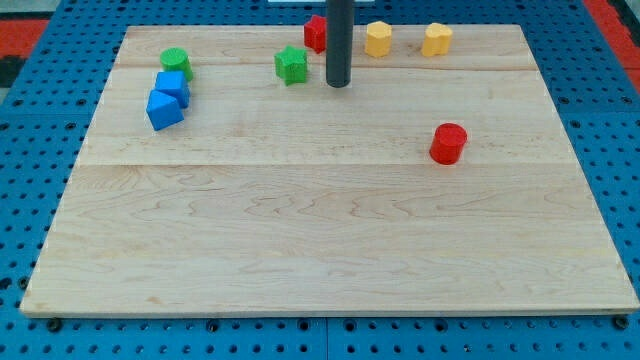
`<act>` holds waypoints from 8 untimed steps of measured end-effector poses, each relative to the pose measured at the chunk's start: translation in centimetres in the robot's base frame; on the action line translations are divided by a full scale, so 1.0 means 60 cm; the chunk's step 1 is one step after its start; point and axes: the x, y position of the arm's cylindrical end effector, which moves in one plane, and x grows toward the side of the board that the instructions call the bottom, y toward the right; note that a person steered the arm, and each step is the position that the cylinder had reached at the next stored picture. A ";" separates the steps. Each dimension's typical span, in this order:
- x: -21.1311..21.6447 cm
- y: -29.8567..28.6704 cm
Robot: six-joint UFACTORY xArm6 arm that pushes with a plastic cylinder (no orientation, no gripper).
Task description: Slide the green star slightly to the right
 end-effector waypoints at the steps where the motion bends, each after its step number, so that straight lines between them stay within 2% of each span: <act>1: 0.070 -0.149; 3: -0.076 -0.177; 5: -0.087 -0.005; 7: -0.008 -0.048; 8: -0.007 0.005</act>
